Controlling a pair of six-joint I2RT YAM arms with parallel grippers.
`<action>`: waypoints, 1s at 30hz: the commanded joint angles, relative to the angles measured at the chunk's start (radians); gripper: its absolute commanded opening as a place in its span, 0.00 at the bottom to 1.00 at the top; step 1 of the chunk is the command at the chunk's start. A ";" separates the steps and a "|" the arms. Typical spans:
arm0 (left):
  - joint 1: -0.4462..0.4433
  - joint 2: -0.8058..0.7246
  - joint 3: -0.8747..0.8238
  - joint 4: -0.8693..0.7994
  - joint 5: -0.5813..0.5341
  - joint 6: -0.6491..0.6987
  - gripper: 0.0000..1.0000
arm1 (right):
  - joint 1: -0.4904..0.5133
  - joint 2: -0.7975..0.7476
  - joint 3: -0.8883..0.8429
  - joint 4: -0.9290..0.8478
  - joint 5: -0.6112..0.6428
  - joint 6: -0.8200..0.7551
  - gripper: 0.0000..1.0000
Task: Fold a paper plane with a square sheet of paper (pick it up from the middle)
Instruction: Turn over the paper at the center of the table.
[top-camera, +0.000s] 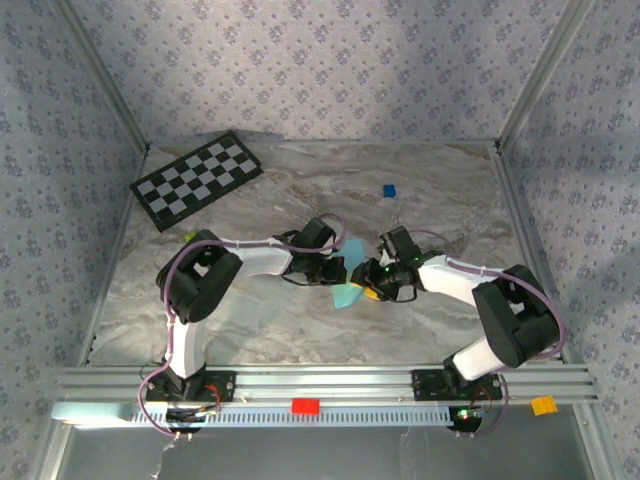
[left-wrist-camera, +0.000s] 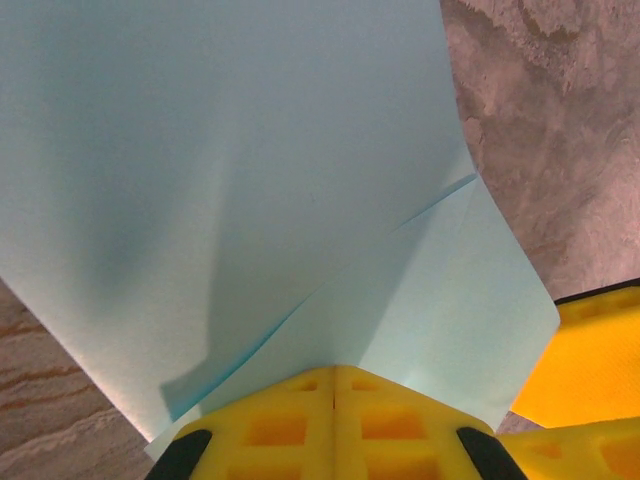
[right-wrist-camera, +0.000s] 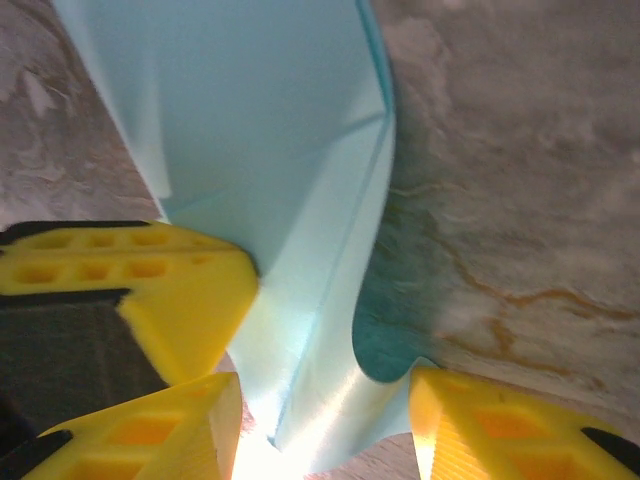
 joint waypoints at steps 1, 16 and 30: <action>0.002 0.005 -0.019 -0.050 -0.019 -0.004 0.04 | -0.013 0.017 0.000 0.076 -0.034 0.011 0.49; 0.002 0.001 -0.014 -0.052 -0.022 -0.009 0.04 | -0.084 0.060 0.009 0.130 -0.081 -0.030 0.46; 0.002 -0.008 -0.019 -0.040 -0.022 -0.022 0.04 | -0.110 0.093 -0.016 0.202 -0.094 -0.016 0.32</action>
